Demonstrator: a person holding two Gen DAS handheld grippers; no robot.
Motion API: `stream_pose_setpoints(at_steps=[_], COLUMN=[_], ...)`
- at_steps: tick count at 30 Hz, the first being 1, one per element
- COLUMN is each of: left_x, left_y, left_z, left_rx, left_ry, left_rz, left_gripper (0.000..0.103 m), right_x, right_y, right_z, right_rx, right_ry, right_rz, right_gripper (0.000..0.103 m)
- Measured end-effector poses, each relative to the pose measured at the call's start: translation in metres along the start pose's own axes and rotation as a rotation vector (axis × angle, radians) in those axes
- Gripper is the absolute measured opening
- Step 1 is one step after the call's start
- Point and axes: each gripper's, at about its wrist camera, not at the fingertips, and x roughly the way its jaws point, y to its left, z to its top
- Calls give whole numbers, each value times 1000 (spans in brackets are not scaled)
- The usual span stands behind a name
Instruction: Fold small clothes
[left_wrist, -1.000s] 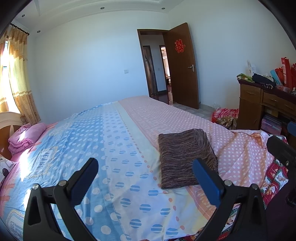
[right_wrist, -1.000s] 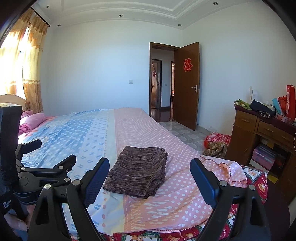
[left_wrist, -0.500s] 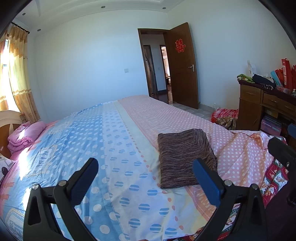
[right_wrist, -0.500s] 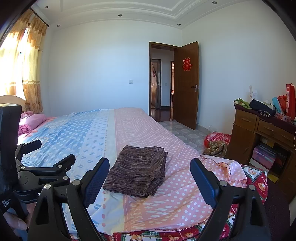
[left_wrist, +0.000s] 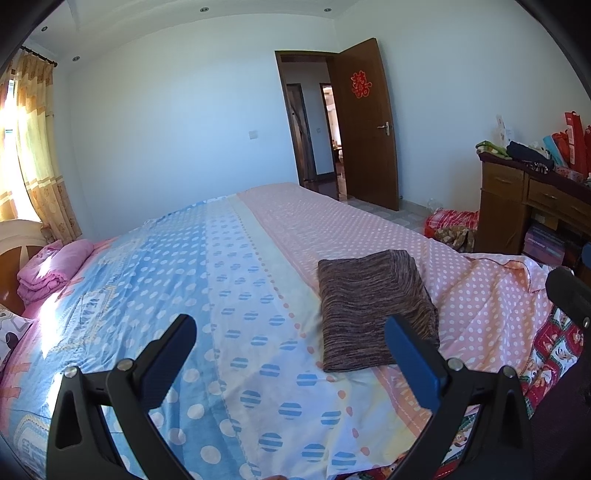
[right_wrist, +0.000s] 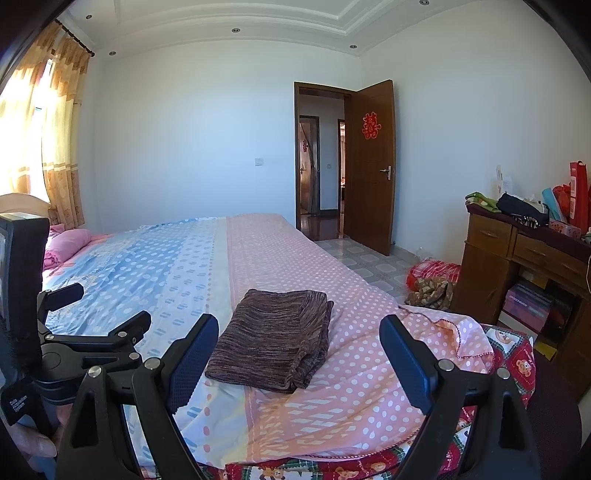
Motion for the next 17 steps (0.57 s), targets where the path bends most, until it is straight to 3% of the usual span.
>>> stream_pose_setpoints(at_steps=[4, 9, 17], left_x=[1, 3, 6], left_y=[1, 5, 8], left_z=[0, -1, 0], left_rx=[2, -15, -3], left_ry=[-4, 5, 2], left_rz=[6, -52, -39], left_gripper=[103, 103, 103], right_x=[-2, -3, 1], right_y=[2, 6, 3], right_z=[0, -3, -5], right_rx=[-2, -10, 12], right_ry=[-5, -6, 6], right_rz=[-7, -13, -21], right_gripper=[90, 90, 90])
